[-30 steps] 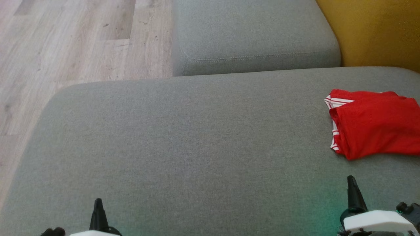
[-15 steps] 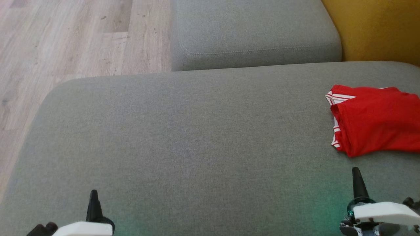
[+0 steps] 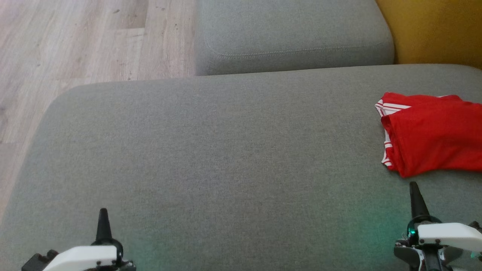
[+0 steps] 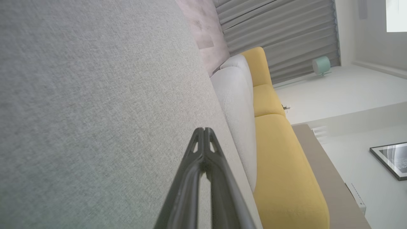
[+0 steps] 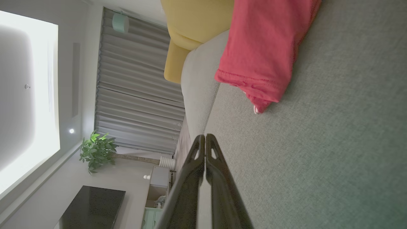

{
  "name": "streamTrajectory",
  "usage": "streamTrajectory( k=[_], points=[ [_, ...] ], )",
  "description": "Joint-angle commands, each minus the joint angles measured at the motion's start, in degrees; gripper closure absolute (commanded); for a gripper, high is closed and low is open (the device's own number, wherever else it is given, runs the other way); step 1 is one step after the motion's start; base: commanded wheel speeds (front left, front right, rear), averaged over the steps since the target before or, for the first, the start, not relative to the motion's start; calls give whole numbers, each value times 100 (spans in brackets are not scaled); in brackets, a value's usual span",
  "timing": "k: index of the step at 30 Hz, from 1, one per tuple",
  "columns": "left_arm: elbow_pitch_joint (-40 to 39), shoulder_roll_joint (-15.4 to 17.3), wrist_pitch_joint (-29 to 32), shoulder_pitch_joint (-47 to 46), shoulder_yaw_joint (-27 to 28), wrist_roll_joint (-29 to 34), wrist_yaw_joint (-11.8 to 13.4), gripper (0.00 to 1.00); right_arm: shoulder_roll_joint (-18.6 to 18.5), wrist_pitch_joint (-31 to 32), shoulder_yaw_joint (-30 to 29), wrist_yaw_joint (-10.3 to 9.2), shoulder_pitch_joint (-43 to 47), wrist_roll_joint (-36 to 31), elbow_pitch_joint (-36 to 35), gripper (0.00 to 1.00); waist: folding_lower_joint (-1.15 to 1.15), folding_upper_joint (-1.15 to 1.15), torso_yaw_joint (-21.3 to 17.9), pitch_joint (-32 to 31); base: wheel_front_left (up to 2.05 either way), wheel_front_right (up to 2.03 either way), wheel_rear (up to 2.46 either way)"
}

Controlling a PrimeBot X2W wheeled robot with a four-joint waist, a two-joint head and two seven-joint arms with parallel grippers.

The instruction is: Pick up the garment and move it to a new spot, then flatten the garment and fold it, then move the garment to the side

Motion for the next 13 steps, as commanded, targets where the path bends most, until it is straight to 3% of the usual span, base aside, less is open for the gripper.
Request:
streamTrajectory(
  k=[1,13],
  points=[
    [-199,7,32,-399,231,-140,-70,100,-33,43,49,32,-380,157,-231,100,0,0,0,11,0,0,0],
    [-213,4,235,-602,399,-952,-198,100,-27,240,-74,36,-572,970,-260,100,0,0,-6,131,0,0,0]
  ],
)
